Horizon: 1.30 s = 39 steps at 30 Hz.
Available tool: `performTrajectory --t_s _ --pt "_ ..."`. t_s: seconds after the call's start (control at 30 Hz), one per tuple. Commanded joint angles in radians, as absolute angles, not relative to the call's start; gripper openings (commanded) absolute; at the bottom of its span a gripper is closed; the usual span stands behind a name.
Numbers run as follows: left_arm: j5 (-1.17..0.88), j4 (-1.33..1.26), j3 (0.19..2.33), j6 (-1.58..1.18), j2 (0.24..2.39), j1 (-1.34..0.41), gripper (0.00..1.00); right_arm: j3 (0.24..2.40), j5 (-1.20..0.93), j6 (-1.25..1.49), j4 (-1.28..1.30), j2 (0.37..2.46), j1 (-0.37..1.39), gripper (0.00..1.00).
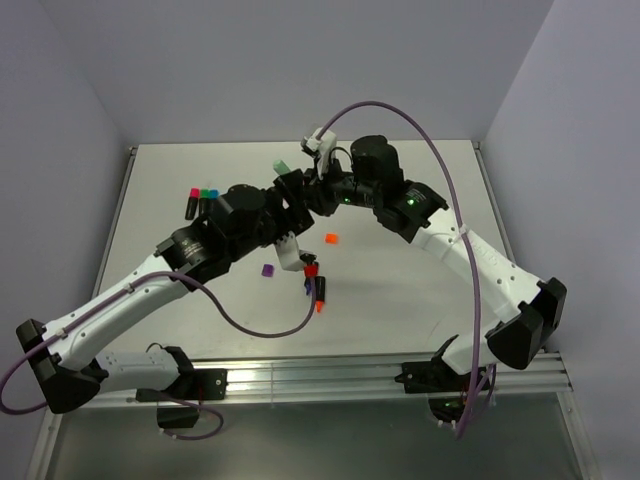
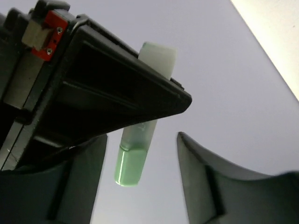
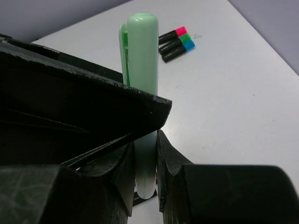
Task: Insert the pens into the pen caps
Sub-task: Insert the pen cap onto the pen, then press the pen cap onto the pen.
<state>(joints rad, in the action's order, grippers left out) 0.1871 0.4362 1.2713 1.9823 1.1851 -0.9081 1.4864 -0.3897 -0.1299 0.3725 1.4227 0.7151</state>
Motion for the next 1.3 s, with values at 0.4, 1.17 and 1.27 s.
performTrajectory --t_s 0.4,1.17,1.27 --pt "0.264 0.146 1.259 2.106 1.131 -0.913 1.0 1.454 -0.388 -0.135 0.279 1.382 0.692 0.0" --pt "0.135 0.459 1.818 0.812 1.354 -0.505 1.0 1.445 -0.751 -0.02 0.305 1.345 0.569 0.0" --pt "0.04 0.524 1.908 0.533 1.422 -0.502 0.99 1.424 -0.762 -0.011 0.307 1.336 0.569 0.0"
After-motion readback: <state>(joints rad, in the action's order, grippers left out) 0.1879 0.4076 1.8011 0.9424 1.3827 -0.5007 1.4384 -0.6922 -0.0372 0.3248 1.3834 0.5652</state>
